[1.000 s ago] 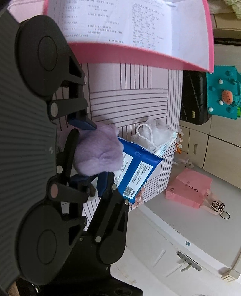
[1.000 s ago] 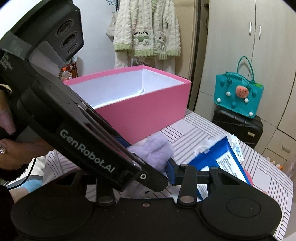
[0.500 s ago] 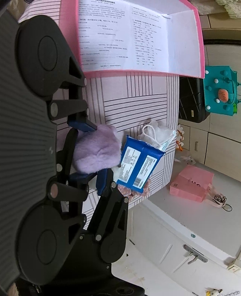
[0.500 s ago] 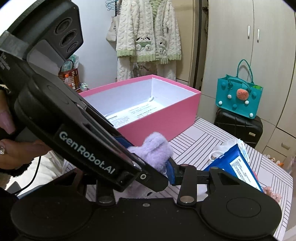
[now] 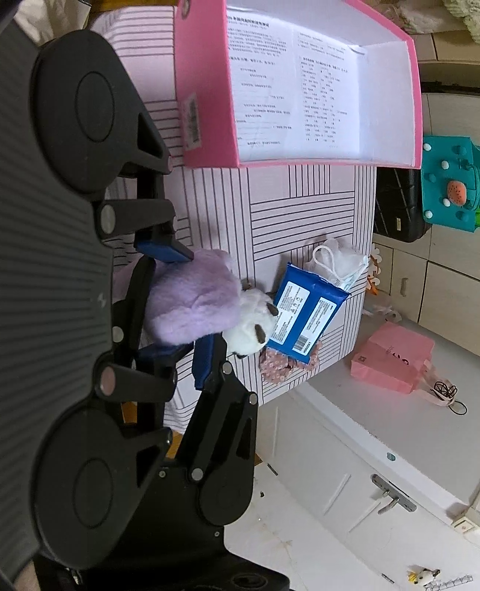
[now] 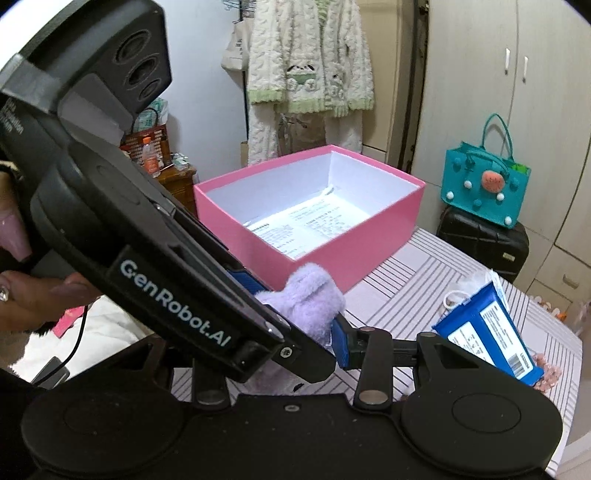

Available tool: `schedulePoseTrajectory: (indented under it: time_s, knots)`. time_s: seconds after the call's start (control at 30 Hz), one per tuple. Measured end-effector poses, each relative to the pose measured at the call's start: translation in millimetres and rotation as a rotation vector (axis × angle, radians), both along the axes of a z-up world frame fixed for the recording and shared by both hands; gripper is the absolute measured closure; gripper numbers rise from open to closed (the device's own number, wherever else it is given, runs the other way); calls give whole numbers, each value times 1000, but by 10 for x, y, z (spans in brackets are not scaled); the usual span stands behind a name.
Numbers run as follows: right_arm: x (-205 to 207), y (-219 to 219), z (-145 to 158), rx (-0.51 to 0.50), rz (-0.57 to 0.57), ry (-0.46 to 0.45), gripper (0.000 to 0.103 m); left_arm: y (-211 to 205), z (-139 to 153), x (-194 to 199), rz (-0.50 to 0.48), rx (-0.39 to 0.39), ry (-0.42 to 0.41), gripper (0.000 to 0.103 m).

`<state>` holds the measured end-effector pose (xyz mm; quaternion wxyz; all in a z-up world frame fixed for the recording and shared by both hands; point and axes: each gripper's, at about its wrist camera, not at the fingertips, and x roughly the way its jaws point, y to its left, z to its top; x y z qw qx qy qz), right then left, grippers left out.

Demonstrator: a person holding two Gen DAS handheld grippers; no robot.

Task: Organize soft objects
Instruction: 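Lift the lavender plush with the right gripper and carry it over the pink box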

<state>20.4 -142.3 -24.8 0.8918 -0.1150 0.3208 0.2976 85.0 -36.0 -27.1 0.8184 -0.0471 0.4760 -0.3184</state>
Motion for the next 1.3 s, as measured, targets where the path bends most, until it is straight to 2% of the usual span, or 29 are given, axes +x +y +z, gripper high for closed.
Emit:
schedulePoseTrajectory:
  time_s: [0.13, 0.27, 0.5, 0.63, 0.8, 1.03, 1.3]
  knots:
    - [-101, 128, 91, -22, 40, -43, 57, 125, 101, -120, 4, -4, -15, 61]
    - [-92, 220, 212, -29, 63, -92, 57, 229, 246, -178, 23, -1, -71, 61]
    - [84, 376, 466, -24, 92, -173, 57, 433, 545, -64, 42, -19, -165, 61]
    - [293, 457, 522, -28, 109, -198, 57, 585, 615, 73, 55, -58, -199, 61]
    - [684, 523, 532, -25, 132, -213, 57, 695, 637, 448, 78, -69, -217, 61]
    - [1451, 606, 493, -28, 178, -222, 56, 877, 570, 1158, 137, -121, -191, 61]
    - [2331, 653, 293, -99, 253, -130, 56, 964, 249, 2023, 228, -163, -77, 60]
